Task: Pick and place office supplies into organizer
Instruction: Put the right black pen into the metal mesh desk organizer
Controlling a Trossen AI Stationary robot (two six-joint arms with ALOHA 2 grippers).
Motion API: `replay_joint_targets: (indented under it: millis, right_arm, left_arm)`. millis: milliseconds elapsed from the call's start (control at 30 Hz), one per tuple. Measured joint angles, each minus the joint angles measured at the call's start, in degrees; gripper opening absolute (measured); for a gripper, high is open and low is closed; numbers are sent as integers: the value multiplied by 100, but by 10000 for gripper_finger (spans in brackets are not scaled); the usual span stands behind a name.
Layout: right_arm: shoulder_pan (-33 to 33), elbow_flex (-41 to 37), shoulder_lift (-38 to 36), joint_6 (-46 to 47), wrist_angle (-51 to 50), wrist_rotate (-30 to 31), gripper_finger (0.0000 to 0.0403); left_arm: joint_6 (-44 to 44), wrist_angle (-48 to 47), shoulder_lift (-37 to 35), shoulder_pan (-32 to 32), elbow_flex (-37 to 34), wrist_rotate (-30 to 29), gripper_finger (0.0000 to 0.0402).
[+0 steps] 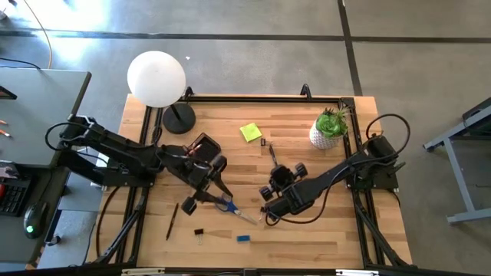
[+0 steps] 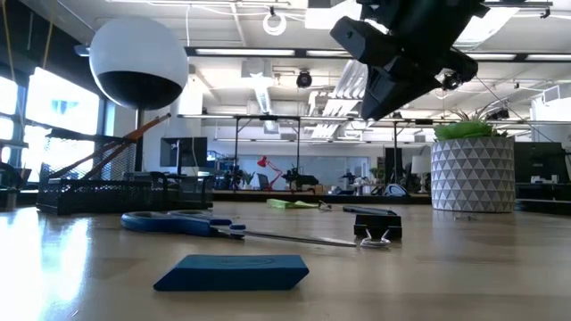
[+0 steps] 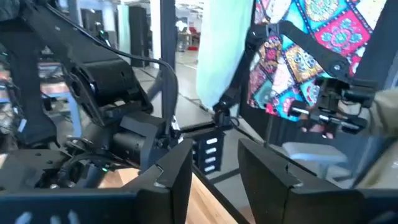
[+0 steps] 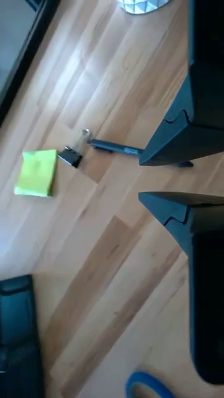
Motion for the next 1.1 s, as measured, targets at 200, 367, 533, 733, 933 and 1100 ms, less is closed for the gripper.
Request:
replay_joint_targets:
  millis: [200, 367, 533, 733, 933, 1100]
  right_arm:
    - [-33, 0, 30, 356, -65, 402, 71]
    - [-44, -179, 70, 689, -38, 539, 71]
    - [-42, -730, 76, 1090, 482, 513, 71]
    - [-101, -1132, 76, 1093, 1202, 586, 100]
    - [-414, -1260, 76, 1221, 1192, 447, 171]
    - [-609, -1415, 76, 1567, 1284, 695, 196]
  left_arm:
    - [20, -248, -111, 221, -1, 288, 91]
    - [19, -441, -99, 479, -9, 442, 79]
    - [-1, -467, -118, 574, -9, 756, 68]
    - [16, -519, -124, 562, -7, 835, 54]
    - [-7, -472, -124, 560, -7, 822, 45]
    - [-100, -498, -71, 476, -7, 750, 45]
